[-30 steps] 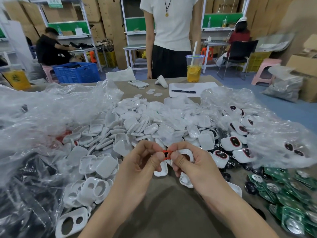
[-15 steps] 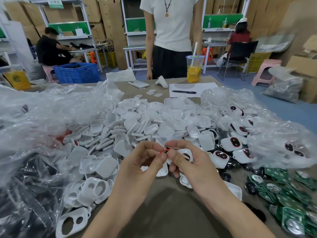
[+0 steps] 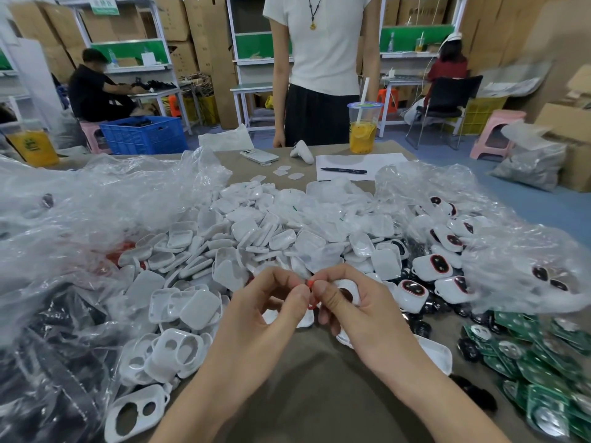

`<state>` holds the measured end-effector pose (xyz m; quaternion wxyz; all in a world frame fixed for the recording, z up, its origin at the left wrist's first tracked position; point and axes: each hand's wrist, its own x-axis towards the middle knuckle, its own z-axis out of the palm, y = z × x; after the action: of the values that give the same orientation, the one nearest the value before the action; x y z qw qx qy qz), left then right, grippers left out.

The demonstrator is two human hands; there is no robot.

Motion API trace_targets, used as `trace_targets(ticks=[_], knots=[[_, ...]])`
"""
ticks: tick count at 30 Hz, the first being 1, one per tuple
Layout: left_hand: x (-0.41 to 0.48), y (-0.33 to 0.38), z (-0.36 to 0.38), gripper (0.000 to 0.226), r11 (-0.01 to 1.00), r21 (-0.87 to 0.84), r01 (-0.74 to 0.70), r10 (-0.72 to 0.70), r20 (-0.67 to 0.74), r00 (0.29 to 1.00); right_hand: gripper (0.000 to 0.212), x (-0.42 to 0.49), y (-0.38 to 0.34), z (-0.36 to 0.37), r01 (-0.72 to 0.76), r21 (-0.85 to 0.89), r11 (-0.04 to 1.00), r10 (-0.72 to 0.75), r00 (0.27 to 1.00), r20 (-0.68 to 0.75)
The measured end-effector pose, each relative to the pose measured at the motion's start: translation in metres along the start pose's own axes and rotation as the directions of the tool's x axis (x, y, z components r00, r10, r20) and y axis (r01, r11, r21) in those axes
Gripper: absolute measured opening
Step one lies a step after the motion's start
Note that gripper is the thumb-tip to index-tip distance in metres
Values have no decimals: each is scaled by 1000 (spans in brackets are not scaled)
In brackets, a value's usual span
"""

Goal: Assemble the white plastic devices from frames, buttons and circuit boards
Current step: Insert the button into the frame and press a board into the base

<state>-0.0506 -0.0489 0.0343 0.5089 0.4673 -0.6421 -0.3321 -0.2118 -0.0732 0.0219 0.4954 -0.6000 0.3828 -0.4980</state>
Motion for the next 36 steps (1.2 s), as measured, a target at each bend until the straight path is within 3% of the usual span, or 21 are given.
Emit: trace_targets(ticks=[4,8,11,15,17,21,27,36], knots=[[0,0,1,7,997,-44,68,-67,23,997,9,0,-2,-2,8,-27,1000,-9,1000,-20],[2,-1,-1,13,993,-83,81,-81,6,997,2,1,-3,-3,7,9,1000,-6,998,-68],[4,-2,1,14,981,-173,89,-102,-64,993,23,1,-3,-2,-20,72,997,26,997,-72],[7,-3,3,14,957,-261,125,-146,-63,987,23,2,-4,-4,-43,98,994,50,996,-76],[7,-4,3,23,964,-230,132,-147,-49,988,23,2,-3,-4,-55,100,993,63,995,-71],[7,-4,0,8,978,-168,120,-138,-101,985,20,1,-4,-4,-55,28,998,57,997,-58],[4,-3,-2,14,995,-47,85,-87,-39,995,18,-1,-4,-5,-50,-57,997,49,998,-31],[4,-1,-6,11,993,-84,81,-77,52,996,35,-2,-4,-3,-91,-46,995,93,995,43]])
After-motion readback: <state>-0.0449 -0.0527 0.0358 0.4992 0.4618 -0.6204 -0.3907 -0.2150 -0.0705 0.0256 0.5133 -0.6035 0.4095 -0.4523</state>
